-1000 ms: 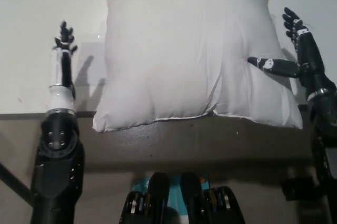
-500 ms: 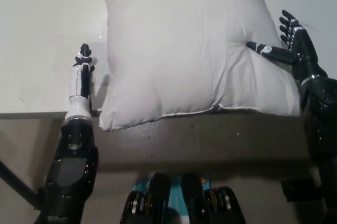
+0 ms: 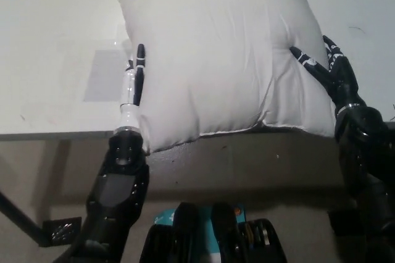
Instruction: The robot uses both hands to lift the pillow and then drops it on the table
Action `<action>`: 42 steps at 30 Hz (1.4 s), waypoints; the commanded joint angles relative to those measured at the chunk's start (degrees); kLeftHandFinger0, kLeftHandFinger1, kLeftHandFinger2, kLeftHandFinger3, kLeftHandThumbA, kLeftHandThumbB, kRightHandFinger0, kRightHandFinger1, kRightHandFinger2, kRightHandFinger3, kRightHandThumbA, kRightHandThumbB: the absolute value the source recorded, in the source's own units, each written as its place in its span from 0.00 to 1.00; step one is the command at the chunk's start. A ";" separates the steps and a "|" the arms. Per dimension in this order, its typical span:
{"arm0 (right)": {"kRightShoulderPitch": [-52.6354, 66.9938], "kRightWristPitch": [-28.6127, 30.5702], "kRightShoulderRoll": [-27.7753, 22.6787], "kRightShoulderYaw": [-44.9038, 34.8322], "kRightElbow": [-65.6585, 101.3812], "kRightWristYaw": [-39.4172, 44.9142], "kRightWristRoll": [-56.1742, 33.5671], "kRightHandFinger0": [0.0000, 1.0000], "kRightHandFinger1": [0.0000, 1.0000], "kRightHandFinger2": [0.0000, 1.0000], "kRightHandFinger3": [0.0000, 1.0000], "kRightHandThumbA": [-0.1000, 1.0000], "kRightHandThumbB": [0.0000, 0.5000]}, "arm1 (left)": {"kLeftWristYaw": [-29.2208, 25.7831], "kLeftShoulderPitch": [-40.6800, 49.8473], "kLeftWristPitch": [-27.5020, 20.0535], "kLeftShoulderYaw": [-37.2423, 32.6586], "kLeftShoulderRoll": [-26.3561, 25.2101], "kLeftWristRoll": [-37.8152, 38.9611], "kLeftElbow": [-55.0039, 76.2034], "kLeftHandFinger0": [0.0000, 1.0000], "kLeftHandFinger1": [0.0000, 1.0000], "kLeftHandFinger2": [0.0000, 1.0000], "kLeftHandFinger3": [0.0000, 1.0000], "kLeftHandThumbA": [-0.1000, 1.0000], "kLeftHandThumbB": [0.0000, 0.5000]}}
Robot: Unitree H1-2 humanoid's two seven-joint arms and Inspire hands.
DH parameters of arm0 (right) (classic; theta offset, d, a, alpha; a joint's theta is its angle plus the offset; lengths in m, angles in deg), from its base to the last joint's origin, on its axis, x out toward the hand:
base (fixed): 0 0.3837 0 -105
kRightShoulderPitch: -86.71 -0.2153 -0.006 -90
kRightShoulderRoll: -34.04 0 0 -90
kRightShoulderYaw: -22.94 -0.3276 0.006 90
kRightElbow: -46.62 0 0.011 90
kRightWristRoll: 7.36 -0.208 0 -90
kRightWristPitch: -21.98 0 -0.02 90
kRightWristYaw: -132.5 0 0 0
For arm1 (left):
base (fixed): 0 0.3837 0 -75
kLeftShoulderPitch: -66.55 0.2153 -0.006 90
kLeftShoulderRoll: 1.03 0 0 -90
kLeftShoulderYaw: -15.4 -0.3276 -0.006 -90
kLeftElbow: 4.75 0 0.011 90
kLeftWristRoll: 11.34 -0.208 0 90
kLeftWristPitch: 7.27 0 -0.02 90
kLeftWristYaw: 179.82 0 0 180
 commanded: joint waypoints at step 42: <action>2.00 3.23 6.88 13.58 10.74 4.06 -1.60 1.00 1.00 1.00 1.00 1.00 0.90 | -0.21 -4.39 3.47 -5.77 8.61 2.61 3.94 1.00 1.00 1.00 1.00 1.00 0.58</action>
